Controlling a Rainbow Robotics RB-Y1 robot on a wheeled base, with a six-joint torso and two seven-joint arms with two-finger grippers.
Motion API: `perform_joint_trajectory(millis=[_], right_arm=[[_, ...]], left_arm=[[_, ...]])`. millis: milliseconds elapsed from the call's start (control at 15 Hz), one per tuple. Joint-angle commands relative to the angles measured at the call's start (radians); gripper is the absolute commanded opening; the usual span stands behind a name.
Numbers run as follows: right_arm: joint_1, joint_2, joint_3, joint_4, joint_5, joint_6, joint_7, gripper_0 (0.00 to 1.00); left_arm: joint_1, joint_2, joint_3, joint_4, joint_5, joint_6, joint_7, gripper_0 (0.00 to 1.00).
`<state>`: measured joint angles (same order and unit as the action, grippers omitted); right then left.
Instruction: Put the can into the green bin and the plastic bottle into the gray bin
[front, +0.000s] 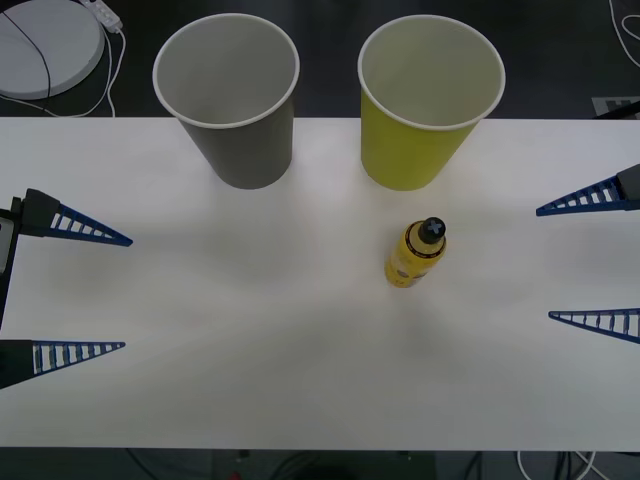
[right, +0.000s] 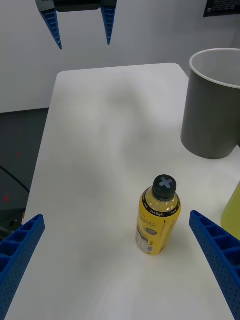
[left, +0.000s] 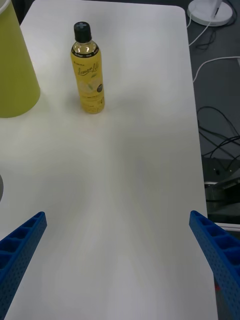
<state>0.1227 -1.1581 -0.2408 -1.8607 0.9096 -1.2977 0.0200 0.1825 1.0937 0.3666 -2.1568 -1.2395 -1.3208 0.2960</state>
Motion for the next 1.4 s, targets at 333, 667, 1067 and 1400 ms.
perform_joint_trajectory(millis=[333, 667, 1067, 1400], right_arm=[[0.014, 0.028, 0.003, 0.003, -0.012, 0.003, 0.000, 1.00], [0.018, 0.038, -0.002, 0.005, -0.031, 0.003, 0.005, 1.00], [0.080, 0.094, -0.002, 0.005, 0.015, 0.046, 0.041, 1.00], [0.167, 0.130, 0.003, 0.009, 0.014, 0.156, 0.072, 1.00]], left_arm=[[0.000, 0.000, 0.000, 0.000, 0.000, 0.000, 0.000, 1.00], [0.000, 0.000, 0.000, 0.000, 0.000, 0.000, 0.000, 1.00], [0.000, 0.000, 0.000, 0.000, 0.000, 0.000, 0.000, 1.00], [0.000, 0.000, 0.000, 0.000, 0.000, 0.000, 0.000, 1.00]])
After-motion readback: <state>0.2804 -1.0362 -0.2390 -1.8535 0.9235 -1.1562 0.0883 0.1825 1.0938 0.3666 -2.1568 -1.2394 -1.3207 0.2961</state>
